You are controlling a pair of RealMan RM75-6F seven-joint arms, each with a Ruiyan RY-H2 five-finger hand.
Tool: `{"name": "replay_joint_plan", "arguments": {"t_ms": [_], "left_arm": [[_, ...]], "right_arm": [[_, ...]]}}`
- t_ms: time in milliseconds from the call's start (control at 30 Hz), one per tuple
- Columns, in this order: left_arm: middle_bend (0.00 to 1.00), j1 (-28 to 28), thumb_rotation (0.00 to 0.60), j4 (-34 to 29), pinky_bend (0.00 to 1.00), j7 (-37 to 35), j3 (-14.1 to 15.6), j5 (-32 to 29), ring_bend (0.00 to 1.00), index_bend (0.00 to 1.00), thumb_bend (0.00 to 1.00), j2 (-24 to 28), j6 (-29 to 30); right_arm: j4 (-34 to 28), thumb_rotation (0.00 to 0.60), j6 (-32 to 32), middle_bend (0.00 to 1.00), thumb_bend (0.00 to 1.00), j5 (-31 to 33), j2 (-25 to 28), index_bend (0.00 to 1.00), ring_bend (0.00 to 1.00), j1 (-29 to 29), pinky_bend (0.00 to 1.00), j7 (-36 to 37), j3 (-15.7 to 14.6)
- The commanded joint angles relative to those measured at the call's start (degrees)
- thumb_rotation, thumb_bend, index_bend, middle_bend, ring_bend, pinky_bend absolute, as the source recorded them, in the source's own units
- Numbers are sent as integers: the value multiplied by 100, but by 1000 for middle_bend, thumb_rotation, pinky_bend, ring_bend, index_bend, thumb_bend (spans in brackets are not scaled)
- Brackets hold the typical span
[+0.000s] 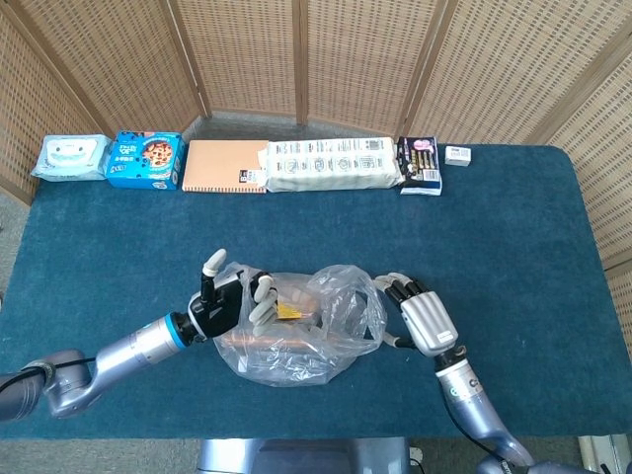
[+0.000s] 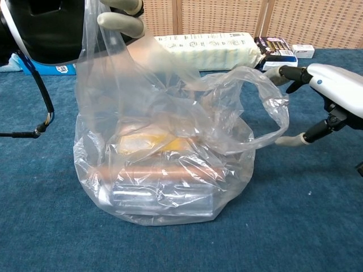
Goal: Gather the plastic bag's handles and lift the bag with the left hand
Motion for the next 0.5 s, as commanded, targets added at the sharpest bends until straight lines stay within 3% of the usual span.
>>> {"name": "replay_joint_plan", "arguments": {"t_ms": [33,500], "left_arm": [[691,-13,0,23,678,-20,6,-14,681,599,173,-19,3],[691,-37,0,270,678,-94,52,-157,681,599,173,-179,2]], "right_arm": [[-40,600,-1,231,111,23,-8,205,192,28,228,37,7],[-231,600,26,231,107,110,25,205,192,194,228,356,45]]}}
